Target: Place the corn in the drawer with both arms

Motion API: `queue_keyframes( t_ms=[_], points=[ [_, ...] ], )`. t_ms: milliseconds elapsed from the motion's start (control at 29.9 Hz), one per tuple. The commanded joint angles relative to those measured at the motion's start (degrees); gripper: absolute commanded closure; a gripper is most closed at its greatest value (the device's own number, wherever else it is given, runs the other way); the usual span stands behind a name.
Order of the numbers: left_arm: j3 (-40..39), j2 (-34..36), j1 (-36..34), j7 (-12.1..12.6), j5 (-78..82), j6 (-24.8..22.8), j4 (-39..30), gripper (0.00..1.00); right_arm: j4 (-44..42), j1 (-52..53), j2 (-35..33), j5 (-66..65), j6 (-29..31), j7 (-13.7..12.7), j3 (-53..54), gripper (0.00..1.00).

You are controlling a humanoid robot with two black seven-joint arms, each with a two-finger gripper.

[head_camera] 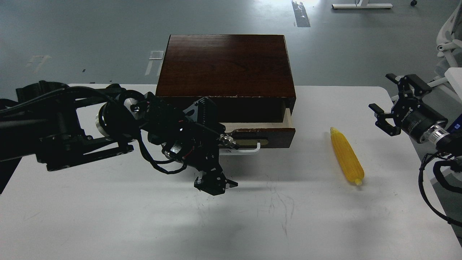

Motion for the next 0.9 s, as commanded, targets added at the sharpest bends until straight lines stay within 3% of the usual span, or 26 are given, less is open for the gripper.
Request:
queue_keyframes(
  t_ms=[0,134,334,468,668,869],
  points=[
    [-1.86,1.82,-1.86,0.00,0.00,0.00,-1.62,0.01,0.00,0.00,-0.07,0.00,0.00,0.00,0.00,0.00],
    [-5.20,4.29,-1.77,0.00,-5.98,0.00,-2.06,0.01,0.09,0.00,-0.07,0.00,0.00,0.00,0.00,0.00],
    [-7.23,11.67,1.30,0.00,-27.06,0.00,0.48,0.01,0.09,-0.09,-0.34,0.00,0.00,0.00,0.00,0.00],
    [-7.31,19.48,7.26,0.00,-54.09,2.41,0.93,0.01,0.00,-0.09,-0.43,0.00,0.00,0.00,0.00,0.00],
    [-7.40,26.69,14.74,0.00,-80.91,5.59,1.01,0.01,0.00,-0.26,-0.34,0.00,0.00,0.00,0.00,0.00],
    [-10.12,27.50,21.68,0.00,-104.13,5.77,4.17,0.01,0.09,-0.26,-0.34,0.00,0.00,0.00,0.00,0.00]
  ],
)
